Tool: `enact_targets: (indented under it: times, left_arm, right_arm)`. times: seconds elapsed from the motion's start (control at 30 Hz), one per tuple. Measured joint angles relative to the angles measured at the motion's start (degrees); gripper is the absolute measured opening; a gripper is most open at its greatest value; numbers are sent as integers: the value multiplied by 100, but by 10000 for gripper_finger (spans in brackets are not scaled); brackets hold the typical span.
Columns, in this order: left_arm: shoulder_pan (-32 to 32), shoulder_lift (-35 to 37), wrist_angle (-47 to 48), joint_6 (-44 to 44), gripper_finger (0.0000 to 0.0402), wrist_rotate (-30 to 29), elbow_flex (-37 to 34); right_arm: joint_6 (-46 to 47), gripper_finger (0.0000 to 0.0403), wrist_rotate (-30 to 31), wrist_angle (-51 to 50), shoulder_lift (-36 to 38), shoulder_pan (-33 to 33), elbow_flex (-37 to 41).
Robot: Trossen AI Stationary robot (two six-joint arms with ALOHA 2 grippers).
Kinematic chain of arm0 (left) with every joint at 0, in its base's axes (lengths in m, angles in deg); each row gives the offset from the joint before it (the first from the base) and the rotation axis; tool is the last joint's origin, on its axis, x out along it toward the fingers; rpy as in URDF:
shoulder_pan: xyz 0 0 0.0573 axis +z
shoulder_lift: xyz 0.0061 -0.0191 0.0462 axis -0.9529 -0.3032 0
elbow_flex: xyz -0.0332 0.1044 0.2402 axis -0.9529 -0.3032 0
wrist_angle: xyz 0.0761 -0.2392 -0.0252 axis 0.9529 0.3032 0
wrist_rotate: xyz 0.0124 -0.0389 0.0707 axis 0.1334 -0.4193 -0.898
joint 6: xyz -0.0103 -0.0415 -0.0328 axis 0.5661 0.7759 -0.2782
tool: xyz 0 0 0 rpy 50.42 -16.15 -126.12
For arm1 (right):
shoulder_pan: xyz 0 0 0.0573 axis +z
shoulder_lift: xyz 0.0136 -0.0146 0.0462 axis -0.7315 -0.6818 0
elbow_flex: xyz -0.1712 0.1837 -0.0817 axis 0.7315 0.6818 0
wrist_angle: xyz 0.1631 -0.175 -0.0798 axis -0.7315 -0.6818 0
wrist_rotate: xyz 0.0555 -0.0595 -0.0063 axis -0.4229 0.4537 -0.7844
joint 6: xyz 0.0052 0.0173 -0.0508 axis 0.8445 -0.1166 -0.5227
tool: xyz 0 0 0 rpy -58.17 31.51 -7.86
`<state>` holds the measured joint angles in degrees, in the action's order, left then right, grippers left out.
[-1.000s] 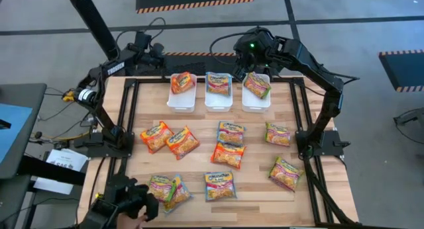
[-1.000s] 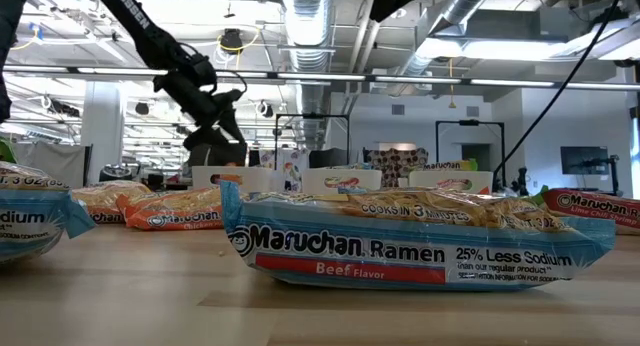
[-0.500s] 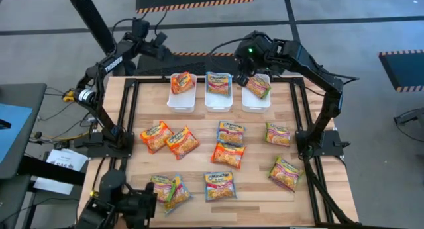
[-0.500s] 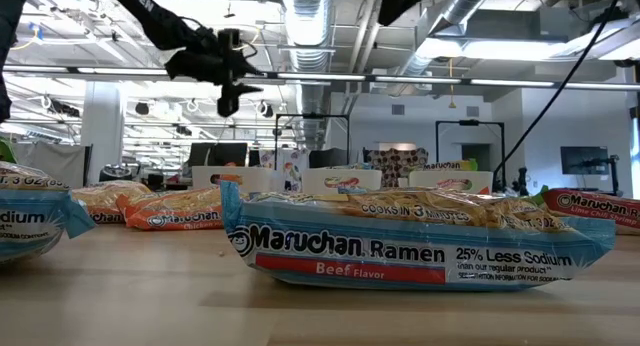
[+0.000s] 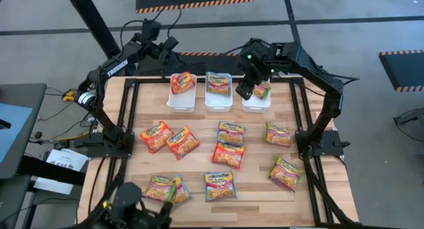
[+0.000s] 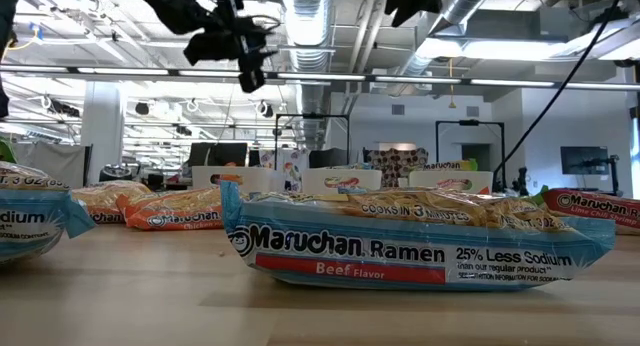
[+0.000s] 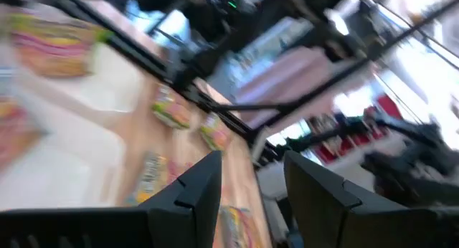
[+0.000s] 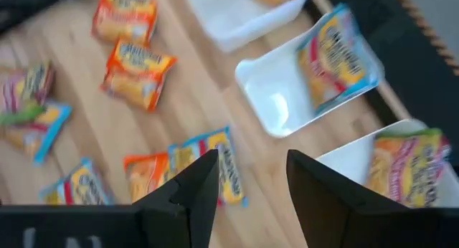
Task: Sort Maruchan noodles
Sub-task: Put the blue noodle pack into the center white bin
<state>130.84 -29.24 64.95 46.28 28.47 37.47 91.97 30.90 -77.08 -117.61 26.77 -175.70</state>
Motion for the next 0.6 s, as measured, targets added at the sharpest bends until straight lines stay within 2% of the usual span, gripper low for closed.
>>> enact_targets:
  times: [0.13,0.27,0.4,0.6]
  left_arm:
    - [-230,269,343,-343,137,296,0]
    - [-370,573,863,-647,137,233,0]
    - [-502,859,1463,-1017,137,-44,0]
    - [-780,1340,2383,-1572,137,-636,-2]
  right_arm:
    - [38,188,-205,-233,-18,196,280]
    - [128,188,-322,-177,-21,417,800]
    - [145,188,-409,-22,-11,571,1324]
    - [-58,188,-1014,121,-15,537,2081]
